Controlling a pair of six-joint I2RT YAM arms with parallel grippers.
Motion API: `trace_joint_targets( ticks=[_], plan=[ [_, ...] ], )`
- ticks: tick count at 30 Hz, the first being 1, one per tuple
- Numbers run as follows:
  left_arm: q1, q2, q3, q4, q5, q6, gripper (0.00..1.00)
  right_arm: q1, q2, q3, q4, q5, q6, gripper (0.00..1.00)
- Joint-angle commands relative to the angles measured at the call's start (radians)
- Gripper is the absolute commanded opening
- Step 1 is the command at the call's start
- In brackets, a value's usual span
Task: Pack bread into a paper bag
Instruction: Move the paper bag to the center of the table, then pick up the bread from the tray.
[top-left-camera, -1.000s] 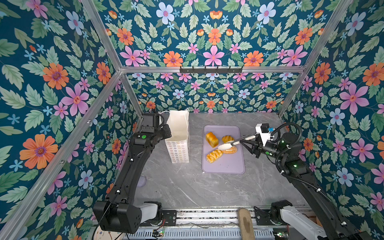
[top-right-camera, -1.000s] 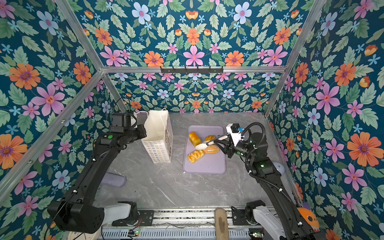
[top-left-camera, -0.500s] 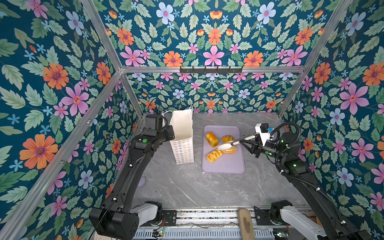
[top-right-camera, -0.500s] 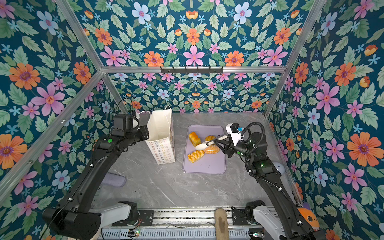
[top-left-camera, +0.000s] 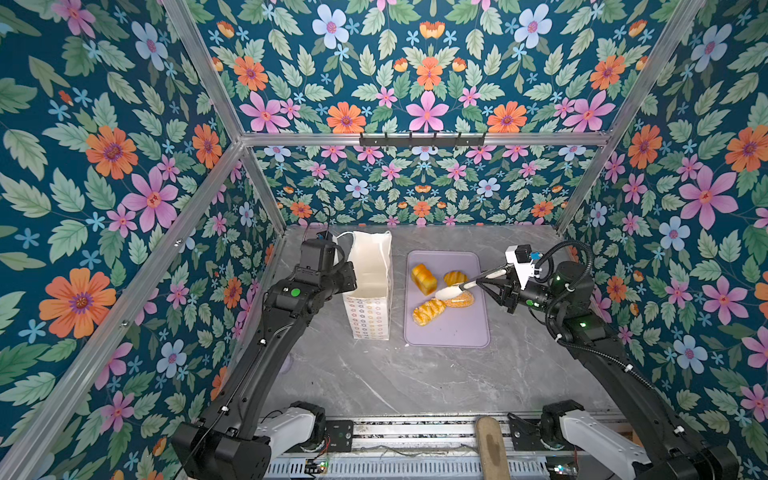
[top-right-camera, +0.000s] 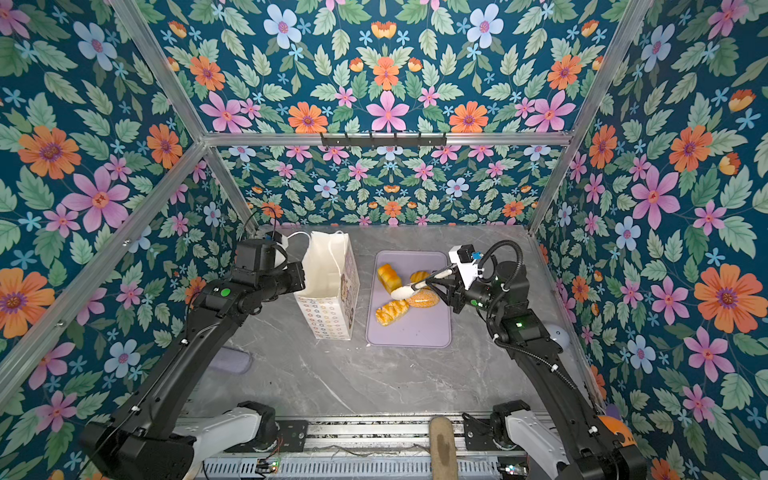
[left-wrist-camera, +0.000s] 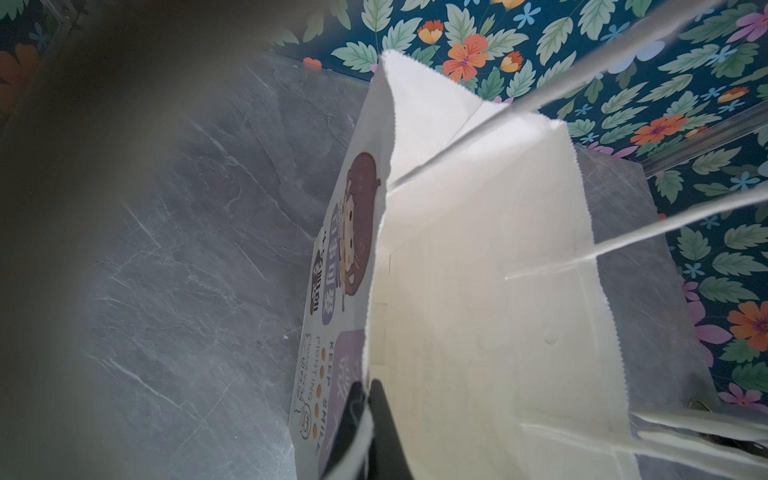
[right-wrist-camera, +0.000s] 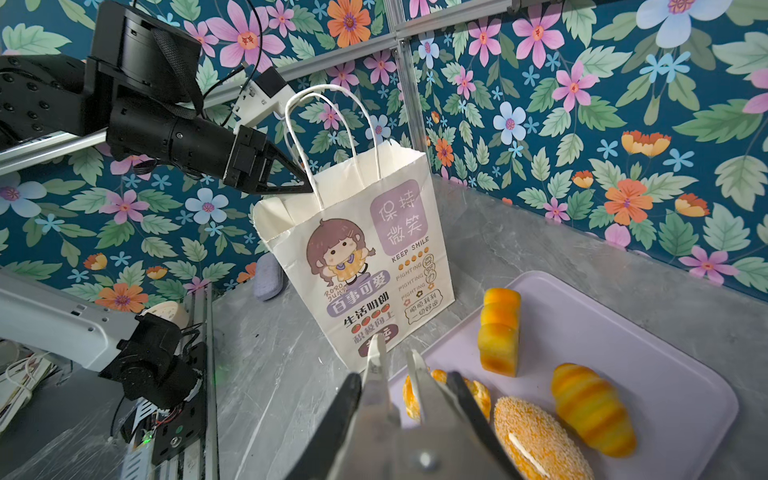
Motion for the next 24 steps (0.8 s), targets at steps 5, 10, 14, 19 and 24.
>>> trace_joint_targets(
  ticks=[5, 10, 14, 19, 24],
  plan=[
    [0.000, 0.000, -0.006, 0.034, 0.042, 0.003, 0.00, 0.036, 0.037, 0.012, -0.063, 0.140, -0.179, 0.33],
    [0.000, 0.003, -0.004, 0.037, 0.048, 0.009, 0.00, 0.037, 0.095, 0.044, -0.087, 0.204, -0.225, 0.33],
    [0.000, -0.003, -0.003, 0.037, 0.048, 0.012, 0.00, 0.037, 0.128, 0.046, -0.032, 0.233, -0.262, 0.33],
    [0.000, -0.004, 0.000, 0.035, 0.055, 0.014, 0.00, 0.036, 0.188, 0.081, -0.055, 0.264, -0.421, 0.35],
    [0.001, -0.015, 0.002, 0.031, 0.054, 0.016, 0.00, 0.002, 0.244, 0.120, -0.037, 0.222, -0.547, 0.36]
  ],
)
